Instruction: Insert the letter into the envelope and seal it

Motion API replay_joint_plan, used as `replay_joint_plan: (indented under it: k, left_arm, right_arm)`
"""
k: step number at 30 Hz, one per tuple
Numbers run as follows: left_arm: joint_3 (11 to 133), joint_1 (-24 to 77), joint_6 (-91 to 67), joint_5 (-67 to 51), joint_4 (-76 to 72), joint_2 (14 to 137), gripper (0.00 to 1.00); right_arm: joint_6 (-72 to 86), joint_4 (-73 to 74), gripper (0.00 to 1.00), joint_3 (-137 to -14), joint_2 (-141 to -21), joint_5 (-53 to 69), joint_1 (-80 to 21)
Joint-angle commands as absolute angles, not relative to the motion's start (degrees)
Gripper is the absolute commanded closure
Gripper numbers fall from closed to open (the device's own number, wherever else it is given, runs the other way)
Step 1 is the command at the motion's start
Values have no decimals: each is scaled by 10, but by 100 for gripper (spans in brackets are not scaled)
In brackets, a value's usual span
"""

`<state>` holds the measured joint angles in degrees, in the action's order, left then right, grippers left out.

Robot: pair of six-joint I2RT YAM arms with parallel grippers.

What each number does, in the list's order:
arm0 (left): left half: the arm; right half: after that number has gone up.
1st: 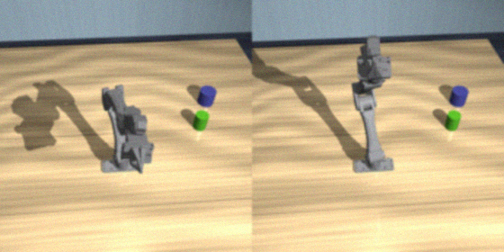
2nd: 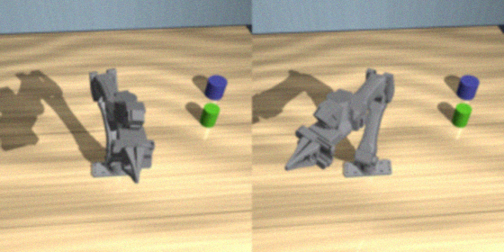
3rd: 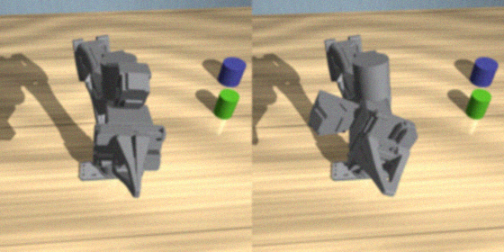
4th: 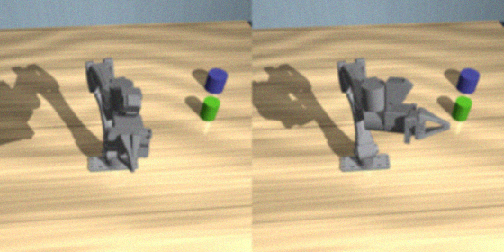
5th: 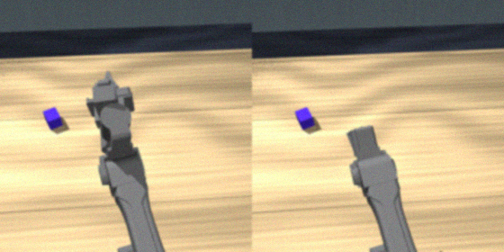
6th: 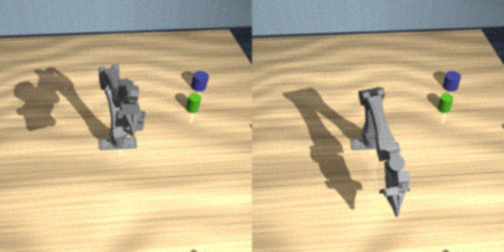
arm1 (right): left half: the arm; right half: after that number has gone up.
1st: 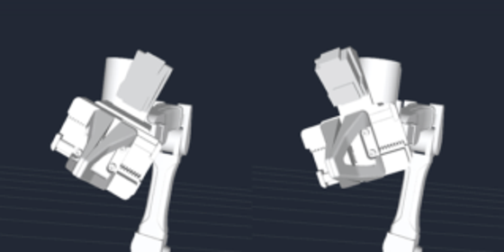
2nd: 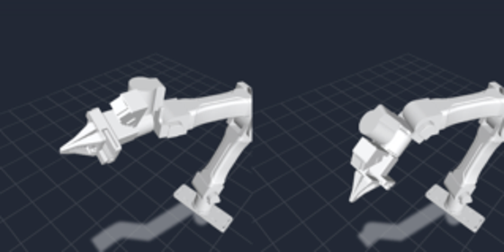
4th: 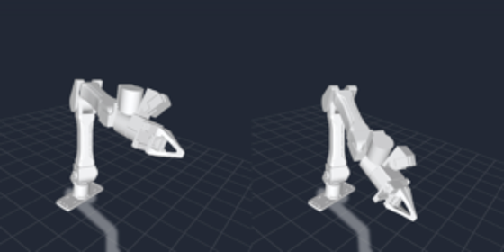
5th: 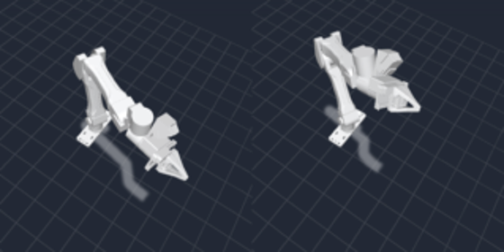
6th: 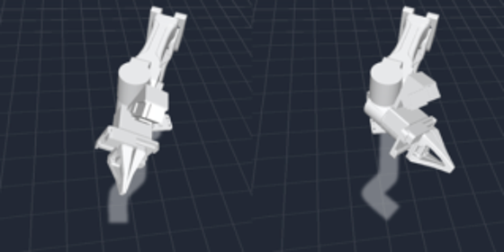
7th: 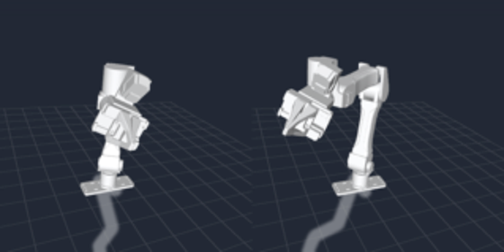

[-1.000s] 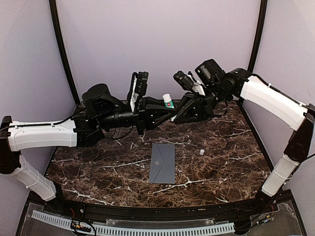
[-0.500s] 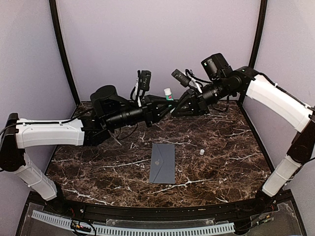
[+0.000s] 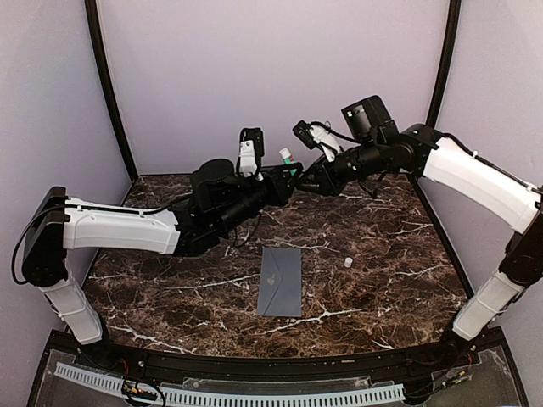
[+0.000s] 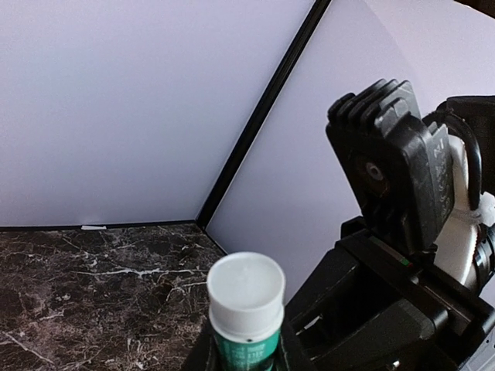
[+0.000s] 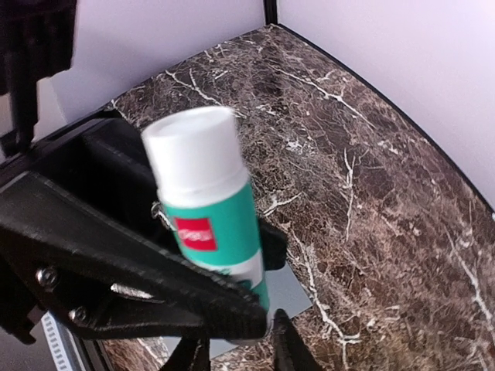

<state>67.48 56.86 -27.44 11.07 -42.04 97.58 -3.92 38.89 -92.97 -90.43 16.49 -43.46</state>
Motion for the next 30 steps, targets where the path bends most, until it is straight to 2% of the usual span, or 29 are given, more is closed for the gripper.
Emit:
replay_joint_plan:
  k: [1, 5, 8, 11, 13, 17, 23, 30]
  left_arm:
    - [679, 571, -255, 156, -438, 960, 100]
    - [655, 570, -221, 146, -438, 930, 100]
    - [628, 557, -196, 71, -439, 904, 100]
    - [612, 537, -186, -35, -441, 872, 100]
    - [607, 520, -189, -158, -439, 859, 100]
    - [610, 491, -222, -286, -443, 849, 100]
    - [622, 485, -256, -386, -490, 861, 100]
    - [631, 484, -290, -426, -523, 883, 100]
  right_arm:
    - [-36, 350, 68, -916, -859, 191, -432]
    - [-73, 361, 53, -902, -839, 273, -410]
    - [-122, 386, 48, -898, -827, 364, -380]
    - [-168, 420, 49, -902, -827, 473, -349]
    - [-192, 443, 50, -910, -837, 550, -334]
    - [-228, 487, 55, -928, -876, 637, -335]
    - [-250, 511, 56, -957, -925, 704, -362]
    - [-247, 510, 56, -992, -951, 721, -395]
